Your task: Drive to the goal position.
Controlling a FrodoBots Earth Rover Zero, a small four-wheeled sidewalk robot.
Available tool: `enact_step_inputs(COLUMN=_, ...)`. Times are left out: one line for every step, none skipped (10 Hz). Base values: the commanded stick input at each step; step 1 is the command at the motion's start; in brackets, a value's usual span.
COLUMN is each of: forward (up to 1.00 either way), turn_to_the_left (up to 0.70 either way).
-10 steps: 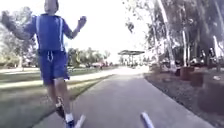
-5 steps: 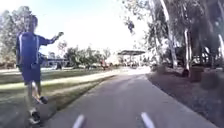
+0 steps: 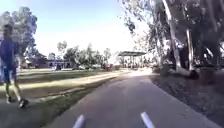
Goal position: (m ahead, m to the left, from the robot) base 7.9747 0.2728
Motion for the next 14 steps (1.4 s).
enact_step_inputs(forward=0.98, turn_to_the_left=-0.22)
enact_step_inputs(forward=0.98, turn_to_the_left=-0.30)
enact_step_inputs(forward=0.98, turn_to_the_left=-0.13)
enact_step_inputs(forward=0.98, turn_to_the_left=-0.24)
enact_step_inputs(forward=0.99, turn_to_the_left=-0.35)
enact_step_inputs(forward=0.99, turn_to_the_left=-0.39)
enact_step_inputs(forward=0.98, turn_to_the_left=-0.38)
enact_step_inputs(forward=0.98, turn_to_the_left=-0.22)
enact_step_inputs(forward=0.98, turn_to_the_left=-0.10)
enact_step_inputs(forward=0.98, turn_to_the_left=-0.01)
enact_step_inputs(forward=0.98, turn_to_the_left=-0.04)
enact_step_inputs(forward=0.98, turn_to_the_left=-0.17)
enact_step_inputs(forward=0.98, turn_to_the_left=-0.31)
enact_step_inputs(forward=0.98, turn_to_the_left=0.00)
